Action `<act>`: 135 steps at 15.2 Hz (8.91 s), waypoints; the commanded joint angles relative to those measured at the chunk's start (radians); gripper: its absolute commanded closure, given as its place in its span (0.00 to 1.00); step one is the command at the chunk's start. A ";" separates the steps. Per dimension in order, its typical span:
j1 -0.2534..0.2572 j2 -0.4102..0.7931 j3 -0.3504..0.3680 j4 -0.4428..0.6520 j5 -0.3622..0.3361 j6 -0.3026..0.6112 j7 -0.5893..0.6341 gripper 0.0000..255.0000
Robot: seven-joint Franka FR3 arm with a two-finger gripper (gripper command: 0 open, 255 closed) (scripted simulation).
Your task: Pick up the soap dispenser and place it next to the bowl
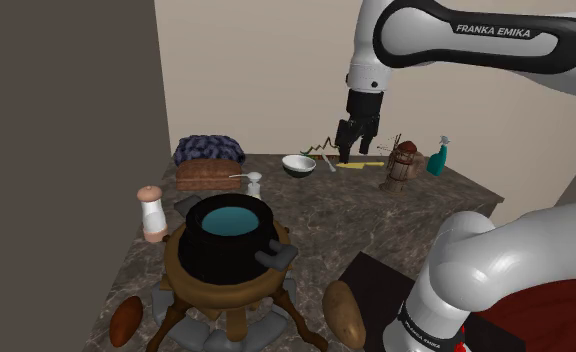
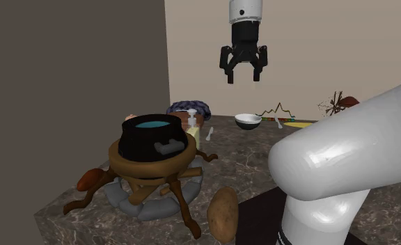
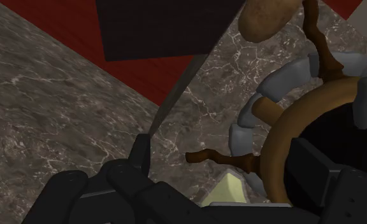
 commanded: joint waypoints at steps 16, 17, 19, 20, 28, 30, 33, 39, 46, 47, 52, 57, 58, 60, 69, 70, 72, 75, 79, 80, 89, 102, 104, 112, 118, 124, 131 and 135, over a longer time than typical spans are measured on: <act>0.019 0.359 0.089 -0.134 0.000 0.591 0.153 0.00; 0.019 0.393 0.095 -0.130 -0.005 0.627 0.165 0.00; 0.017 0.465 0.107 -0.117 -0.016 0.697 0.190 0.00; 0.015 0.501 0.113 -0.108 -0.023 0.731 0.203 0.00; 0.005 0.809 0.149 0.023 -0.126 0.951 0.335 0.00; 0.004 0.831 0.146 0.019 -0.135 0.976 0.341 0.00; 0.001 0.865 0.142 0.015 -0.150 1.013 0.351 0.00; 0.001 0.895 0.138 0.014 -0.163 1.044 0.360 0.00; 0.004 0.896 0.138 0.019 -0.164 1.040 0.363 1.00; 0.004 0.897 0.138 0.022 -0.164 1.038 0.364 1.00; 0.004 0.898 0.138 0.023 -0.164 1.038 0.364 1.00; 0.002 0.865 0.139 0.023 -0.147 1.006 0.344 1.00; 0.002 0.855 0.139 0.027 -0.142 0.993 0.340 1.00; 0.003 0.837 0.140 0.035 -0.132 0.967 0.330 1.00; 0.006 0.764 0.143 0.083 -0.098 0.850 0.295 1.00; 0.006 0.757 0.143 0.089 -0.095 0.836 0.292 1.00; 0.007 0.744 0.143 0.102 -0.089 0.810 0.285 1.00; 0.008 0.725 0.143 0.124 -0.081 0.770 0.276 1.00; 0.009 0.704 0.143 0.156 -0.072 0.717 0.265 1.00; 0.009 0.699 0.143 0.165 -0.070 0.704 0.263 1.00; 0.011 0.665 0.142 0.251 -0.056 0.585 0.243 1.00; 0.013 0.647 0.142 0.407 -0.044 0.413 0.219 1.00; 0.013 0.648 0.143 0.434 -0.043 0.386 0.216 1.00; 0.013 0.658 0.144 0.553 -0.040 0.278 0.204 1.00; -0.032 0.710 0.083 0.548 -0.038 0.347 0.105 1.00; -0.088 0.803 0.017 0.580 -0.024 0.421 -0.013 1.00; -0.160 0.950 -0.044 0.678 0.013 0.482 -0.150 1.00; -0.206 1.052 -0.069 0.766 0.042 0.500 -0.226 1.00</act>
